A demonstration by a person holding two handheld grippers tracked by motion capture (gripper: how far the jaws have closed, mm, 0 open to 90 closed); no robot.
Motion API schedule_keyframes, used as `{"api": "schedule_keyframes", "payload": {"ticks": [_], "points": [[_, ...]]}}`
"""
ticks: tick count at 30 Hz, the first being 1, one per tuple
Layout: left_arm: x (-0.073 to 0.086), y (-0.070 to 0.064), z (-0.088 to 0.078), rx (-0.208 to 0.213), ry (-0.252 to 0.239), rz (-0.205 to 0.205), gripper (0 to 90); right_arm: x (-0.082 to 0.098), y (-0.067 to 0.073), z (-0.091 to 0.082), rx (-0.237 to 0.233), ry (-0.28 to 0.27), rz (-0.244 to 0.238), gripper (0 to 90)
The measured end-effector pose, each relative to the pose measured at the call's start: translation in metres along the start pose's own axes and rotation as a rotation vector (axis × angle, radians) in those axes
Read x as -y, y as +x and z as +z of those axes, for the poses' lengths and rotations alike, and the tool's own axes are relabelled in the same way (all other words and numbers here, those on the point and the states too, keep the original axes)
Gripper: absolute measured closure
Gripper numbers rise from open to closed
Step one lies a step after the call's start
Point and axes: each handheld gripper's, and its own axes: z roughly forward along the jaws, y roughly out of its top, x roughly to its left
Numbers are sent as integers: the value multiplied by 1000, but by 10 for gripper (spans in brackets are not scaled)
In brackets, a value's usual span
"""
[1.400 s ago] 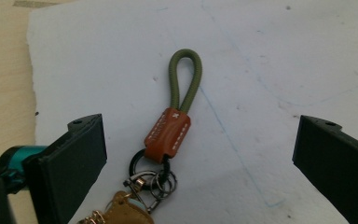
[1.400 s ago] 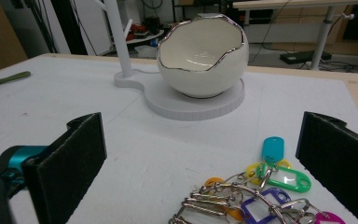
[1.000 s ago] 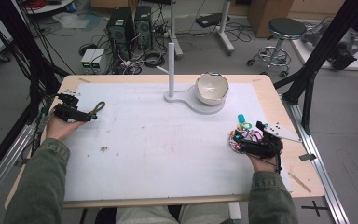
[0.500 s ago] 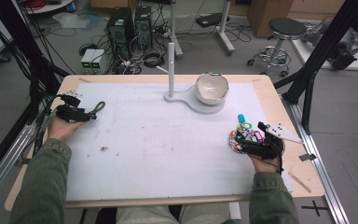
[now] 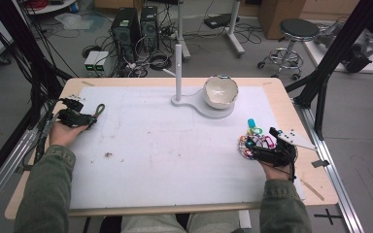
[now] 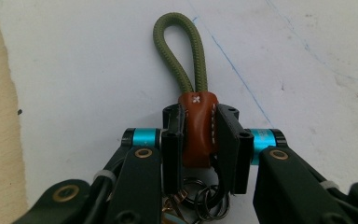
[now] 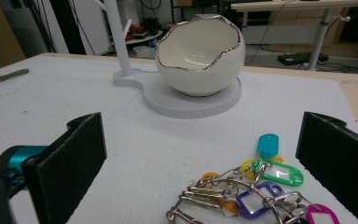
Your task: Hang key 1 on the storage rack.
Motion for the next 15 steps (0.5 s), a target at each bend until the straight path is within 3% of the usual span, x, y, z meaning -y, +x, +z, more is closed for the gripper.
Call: {"api": "schedule_keyframes", "payload": {"ticks": [7, 9, 15], "points": [[-4, 0, -11, 1, -19, -15, 733, 0, -1, -2, -2, -2, 7, 7], [-6, 0, -19, 7, -40, -47, 732, 0, 0, -1, -2, -1, 6, 8], [-8, -2, -31, 19, -78, -62, 731, 0, 0, -2, -2, -5, 8, 8]]}}
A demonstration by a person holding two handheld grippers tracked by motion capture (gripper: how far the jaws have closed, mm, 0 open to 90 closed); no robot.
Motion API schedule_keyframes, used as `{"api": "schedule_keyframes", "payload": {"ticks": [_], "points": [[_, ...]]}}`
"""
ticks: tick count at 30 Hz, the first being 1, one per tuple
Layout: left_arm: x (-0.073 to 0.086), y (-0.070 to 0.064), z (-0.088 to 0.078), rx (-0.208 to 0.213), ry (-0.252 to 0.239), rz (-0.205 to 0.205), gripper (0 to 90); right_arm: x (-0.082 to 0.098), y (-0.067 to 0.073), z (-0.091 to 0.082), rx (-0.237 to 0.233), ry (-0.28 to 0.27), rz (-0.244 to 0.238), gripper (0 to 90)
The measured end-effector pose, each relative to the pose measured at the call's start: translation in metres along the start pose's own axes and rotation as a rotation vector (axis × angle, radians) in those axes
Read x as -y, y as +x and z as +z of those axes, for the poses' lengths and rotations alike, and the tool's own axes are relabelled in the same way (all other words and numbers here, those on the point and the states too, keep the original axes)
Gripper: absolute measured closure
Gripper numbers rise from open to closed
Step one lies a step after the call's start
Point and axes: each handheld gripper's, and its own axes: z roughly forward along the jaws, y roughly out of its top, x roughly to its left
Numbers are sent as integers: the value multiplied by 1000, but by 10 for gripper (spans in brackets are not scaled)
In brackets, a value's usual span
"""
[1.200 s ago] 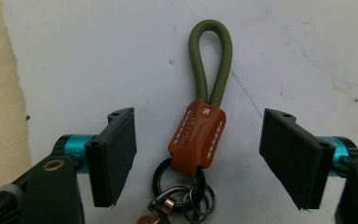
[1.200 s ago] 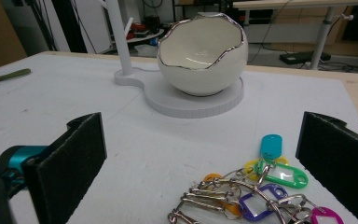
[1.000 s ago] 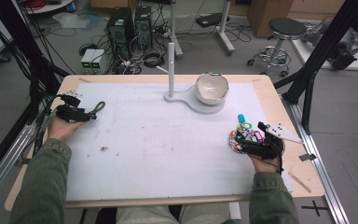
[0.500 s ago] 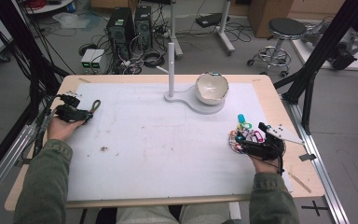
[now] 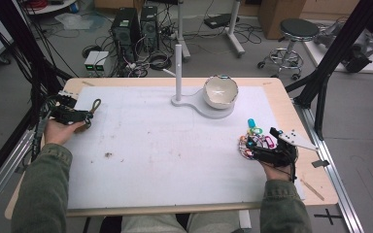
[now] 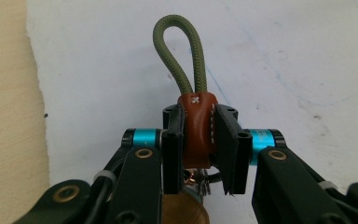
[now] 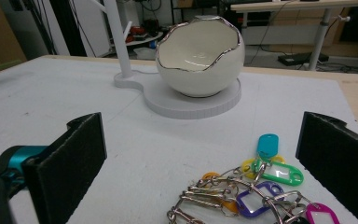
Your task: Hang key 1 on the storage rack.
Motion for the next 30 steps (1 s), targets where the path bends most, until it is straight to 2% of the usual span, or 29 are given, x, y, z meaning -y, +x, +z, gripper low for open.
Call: {"api": "schedule_keyframes", "payload": {"ticks": [8, 16, 26, 30], "points": [[-9, -12, -21, 50, -77, 16, 732, 0, -1, -2, 7, -9, 7, 8], [-23, -20, -39, 91, -152, -13, 732, -1, -2, -3, 9, -18, 13, 8], [-33, -30, -44, 138, -177, -34, 732, -1, -3, -3, 6, -18, 16, 8], [-39, -35, -40, 149, -179, -68, 731, -1, -3, -3, 3, -17, 14, 7]]}}
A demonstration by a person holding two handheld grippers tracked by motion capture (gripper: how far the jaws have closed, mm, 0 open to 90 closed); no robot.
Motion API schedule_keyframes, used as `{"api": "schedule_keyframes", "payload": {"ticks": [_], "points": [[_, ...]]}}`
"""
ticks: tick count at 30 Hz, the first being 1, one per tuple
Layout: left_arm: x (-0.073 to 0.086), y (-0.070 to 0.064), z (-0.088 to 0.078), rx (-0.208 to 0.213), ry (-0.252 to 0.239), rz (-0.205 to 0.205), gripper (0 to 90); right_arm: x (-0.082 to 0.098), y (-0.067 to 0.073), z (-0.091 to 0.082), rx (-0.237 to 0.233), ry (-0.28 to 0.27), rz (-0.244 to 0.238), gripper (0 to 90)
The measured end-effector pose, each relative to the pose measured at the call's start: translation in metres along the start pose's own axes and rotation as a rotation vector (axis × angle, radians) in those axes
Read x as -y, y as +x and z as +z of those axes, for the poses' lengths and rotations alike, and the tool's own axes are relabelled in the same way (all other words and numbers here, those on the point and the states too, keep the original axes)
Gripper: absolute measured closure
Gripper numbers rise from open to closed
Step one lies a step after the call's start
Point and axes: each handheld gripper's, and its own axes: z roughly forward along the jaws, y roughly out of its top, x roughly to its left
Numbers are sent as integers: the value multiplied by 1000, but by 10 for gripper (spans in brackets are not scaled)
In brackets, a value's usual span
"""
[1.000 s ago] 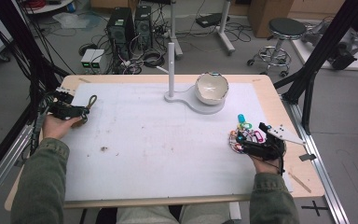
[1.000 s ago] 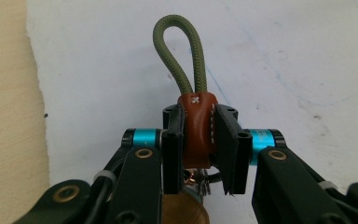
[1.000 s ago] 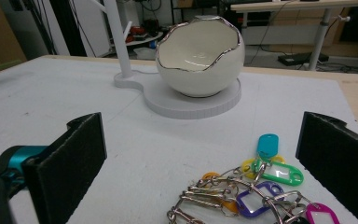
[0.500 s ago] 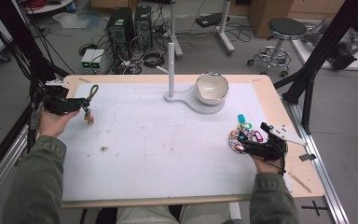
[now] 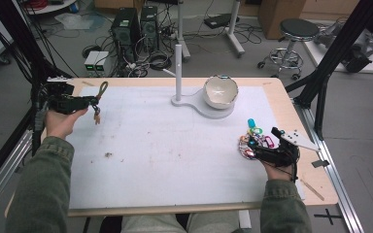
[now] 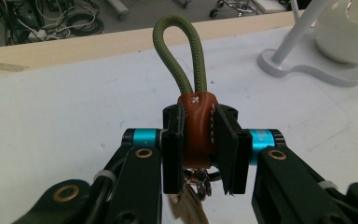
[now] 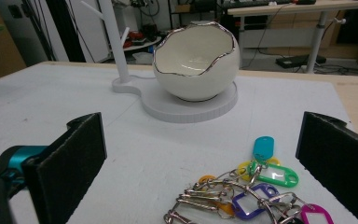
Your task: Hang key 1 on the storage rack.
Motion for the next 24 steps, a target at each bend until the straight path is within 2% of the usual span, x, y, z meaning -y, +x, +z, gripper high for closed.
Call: {"api": "schedule_keyframes", "payload": {"ticks": [5, 10, 19, 24], "points": [[-8, -10, 7, 31, -18, -2, 732, 0, -1, 0, 0, -2, 0, 8], [-17, -20, 9, 37, -22, 19, 731, 0, -2, 0, -4, -2, 3, 8], [-34, -30, 7, 49, -54, 9, 732, 1, -2, 0, -4, 1, 3, 7], [-47, -41, 9, 63, -64, 30, 731, 1, -1, 1, -6, 5, 0, 8]]}}
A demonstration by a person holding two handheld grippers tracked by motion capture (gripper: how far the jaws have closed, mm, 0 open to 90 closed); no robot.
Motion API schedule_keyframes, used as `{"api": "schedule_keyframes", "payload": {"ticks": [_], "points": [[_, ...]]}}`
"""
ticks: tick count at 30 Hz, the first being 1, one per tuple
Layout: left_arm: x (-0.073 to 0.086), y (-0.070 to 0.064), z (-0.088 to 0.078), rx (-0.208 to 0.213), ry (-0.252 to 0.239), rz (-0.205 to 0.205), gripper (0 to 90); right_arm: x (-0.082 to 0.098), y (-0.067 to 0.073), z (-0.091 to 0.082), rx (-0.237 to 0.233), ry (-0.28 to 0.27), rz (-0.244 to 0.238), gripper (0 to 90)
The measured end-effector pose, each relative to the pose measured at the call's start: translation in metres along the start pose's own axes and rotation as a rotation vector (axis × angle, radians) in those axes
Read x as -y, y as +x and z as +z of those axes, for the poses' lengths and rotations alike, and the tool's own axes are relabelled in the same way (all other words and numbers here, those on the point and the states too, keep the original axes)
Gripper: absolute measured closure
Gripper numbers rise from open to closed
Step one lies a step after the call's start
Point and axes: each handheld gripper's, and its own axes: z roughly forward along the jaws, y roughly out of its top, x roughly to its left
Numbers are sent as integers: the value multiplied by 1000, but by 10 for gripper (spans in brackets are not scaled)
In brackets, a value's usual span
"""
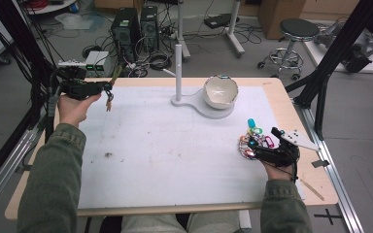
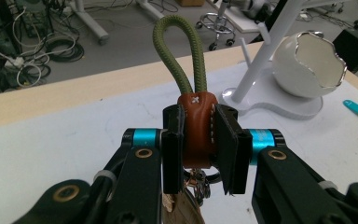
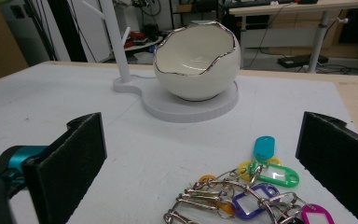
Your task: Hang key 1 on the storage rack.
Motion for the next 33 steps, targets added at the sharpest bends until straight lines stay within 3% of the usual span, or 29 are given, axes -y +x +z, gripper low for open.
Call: {"api": "schedule_keyframes", "payload": {"ticks": [5, 11, 21, 33], "points": [[-8, -10, 6, 16, 2, 27, 731, 0, 1, 1, -2, 5, -7, 7], [-16, -16, 13, 40, -25, 6, 732, 0, 2, 2, -5, 7, -8, 8], [-30, -28, 30, 65, -27, 24, 731, 1, 2, 3, -6, 10, -6, 7], [-21, -42, 68, 109, 13, 22, 731, 1, 1, 3, -7, 12, -3, 8]]}}
